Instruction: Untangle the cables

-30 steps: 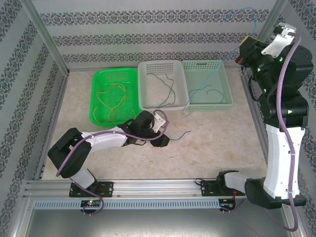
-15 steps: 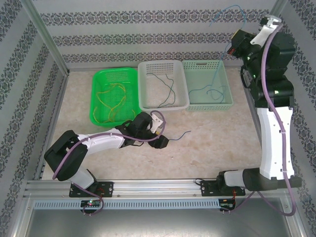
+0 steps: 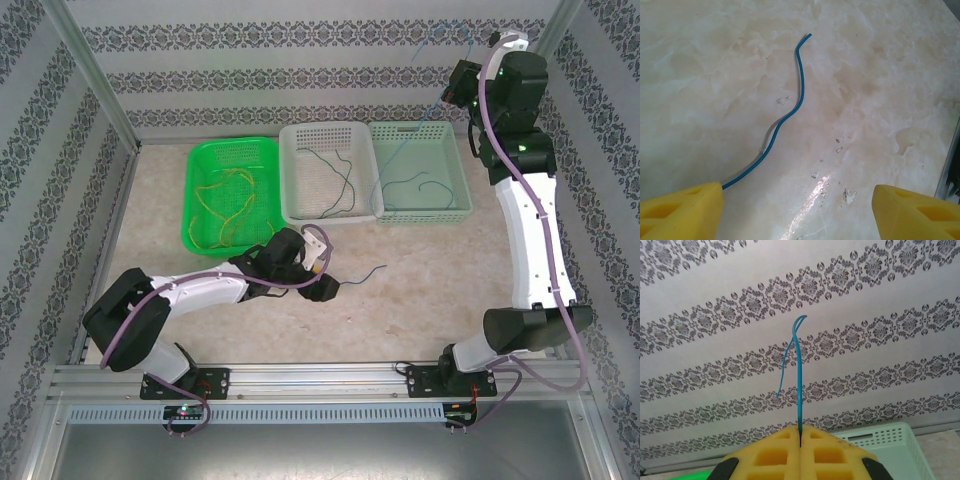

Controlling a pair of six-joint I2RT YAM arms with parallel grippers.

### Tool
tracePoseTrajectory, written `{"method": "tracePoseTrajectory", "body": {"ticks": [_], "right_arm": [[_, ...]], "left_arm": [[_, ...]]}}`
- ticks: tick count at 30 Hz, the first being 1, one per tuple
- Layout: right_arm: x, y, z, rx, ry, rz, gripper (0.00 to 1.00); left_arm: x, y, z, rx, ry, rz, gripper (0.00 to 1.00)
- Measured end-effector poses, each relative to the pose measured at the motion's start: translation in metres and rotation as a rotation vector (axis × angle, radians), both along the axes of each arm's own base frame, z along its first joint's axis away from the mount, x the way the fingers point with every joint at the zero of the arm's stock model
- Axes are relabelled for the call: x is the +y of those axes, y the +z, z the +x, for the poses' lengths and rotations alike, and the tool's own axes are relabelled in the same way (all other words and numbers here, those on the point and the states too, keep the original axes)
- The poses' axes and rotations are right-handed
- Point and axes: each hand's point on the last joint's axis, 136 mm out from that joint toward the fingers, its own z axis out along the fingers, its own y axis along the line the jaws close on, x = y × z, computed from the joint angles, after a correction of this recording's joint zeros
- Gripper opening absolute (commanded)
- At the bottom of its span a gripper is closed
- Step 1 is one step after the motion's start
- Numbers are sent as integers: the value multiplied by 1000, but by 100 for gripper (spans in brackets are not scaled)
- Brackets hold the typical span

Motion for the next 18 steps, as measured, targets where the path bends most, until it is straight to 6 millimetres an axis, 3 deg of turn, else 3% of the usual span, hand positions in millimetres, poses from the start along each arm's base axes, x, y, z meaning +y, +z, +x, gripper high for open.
{"method": "tracePoseTrajectory", "body": {"ticks": [9, 18], "right_arm": [[-4, 6, 3, -35, -20, -26, 0], [-17, -6, 18, -15, -62, -50, 0]], "left_arm": [[4, -2, 0, -4, 13, 7, 78], [4, -2, 0, -4, 14, 7, 78]]}}
